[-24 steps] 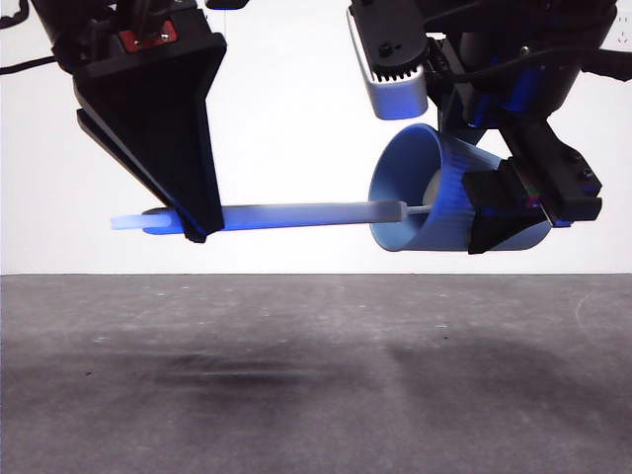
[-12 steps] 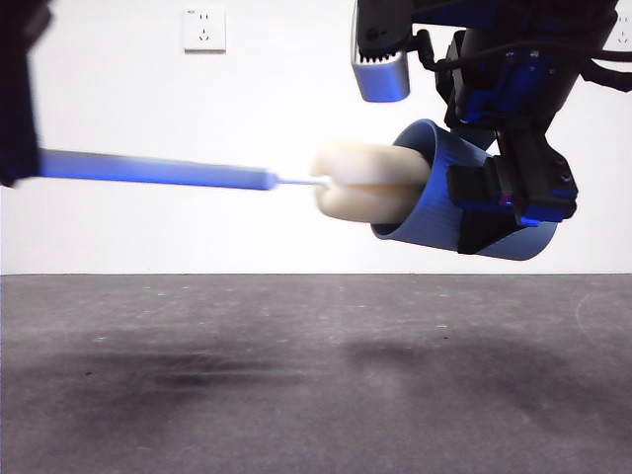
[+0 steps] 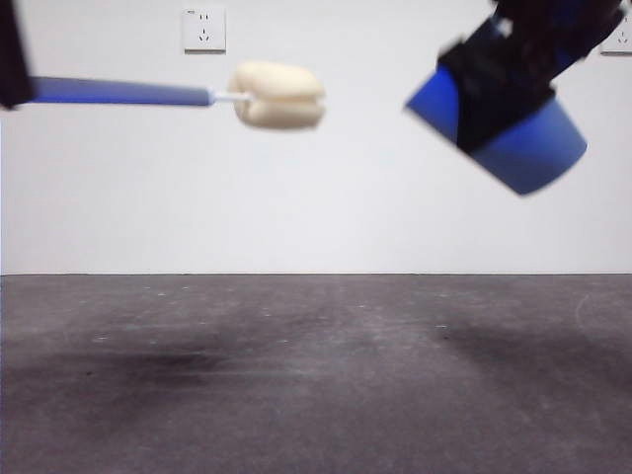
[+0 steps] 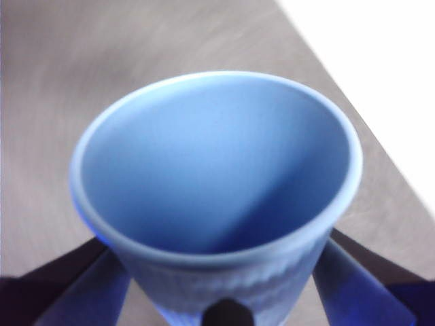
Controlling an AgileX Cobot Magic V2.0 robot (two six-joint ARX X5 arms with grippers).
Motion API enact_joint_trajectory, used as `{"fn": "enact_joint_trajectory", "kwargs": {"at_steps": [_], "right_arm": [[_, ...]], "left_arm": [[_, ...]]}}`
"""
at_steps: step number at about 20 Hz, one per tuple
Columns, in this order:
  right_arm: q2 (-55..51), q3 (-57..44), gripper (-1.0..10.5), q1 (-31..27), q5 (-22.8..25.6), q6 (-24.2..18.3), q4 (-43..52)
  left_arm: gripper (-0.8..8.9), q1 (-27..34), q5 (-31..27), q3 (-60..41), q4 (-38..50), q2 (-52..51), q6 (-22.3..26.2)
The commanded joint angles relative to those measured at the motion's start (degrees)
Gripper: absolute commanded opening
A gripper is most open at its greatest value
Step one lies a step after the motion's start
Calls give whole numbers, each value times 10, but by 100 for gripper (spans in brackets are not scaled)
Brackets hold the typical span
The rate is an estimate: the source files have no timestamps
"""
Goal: Pick up the cup brush,pick up the cup,insert the brush into the cup,clean the cup,put the cup brush back,put the cup back to the fixed position on the table
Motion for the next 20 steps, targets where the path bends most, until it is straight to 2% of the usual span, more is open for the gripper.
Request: {"fn": "enact_joint_trajectory", "kwargs": {"at_steps": [1, 3, 7, 11, 13, 19, 20], "right_arm": [[-50, 3, -12, 0, -37, 134, 4], [-95, 3, -12, 0, -78, 182, 4], [-162, 3, -12, 0, -121, 222, 4], [-200, 3, -12, 0, -131, 226, 3], [-209, 3, -12, 0, -134, 228, 0], [-210, 3, -12, 0, -134, 238, -15], [-210, 3, -12, 0, -134, 241, -15]], "left_arm": [[-9, 11, -10, -16, 62, 23, -80], [-9, 26, -28, -22, 108, 59, -98], [-9, 42, -20, -23, 222, 156, -126], [-9, 45, -3, -23, 327, 240, -160], [-9, 50, -2, -23, 348, 278, -183], [-9, 64, 2, -23, 388, 356, -202], [-9, 65, 1, -23, 392, 364, -217]]}}
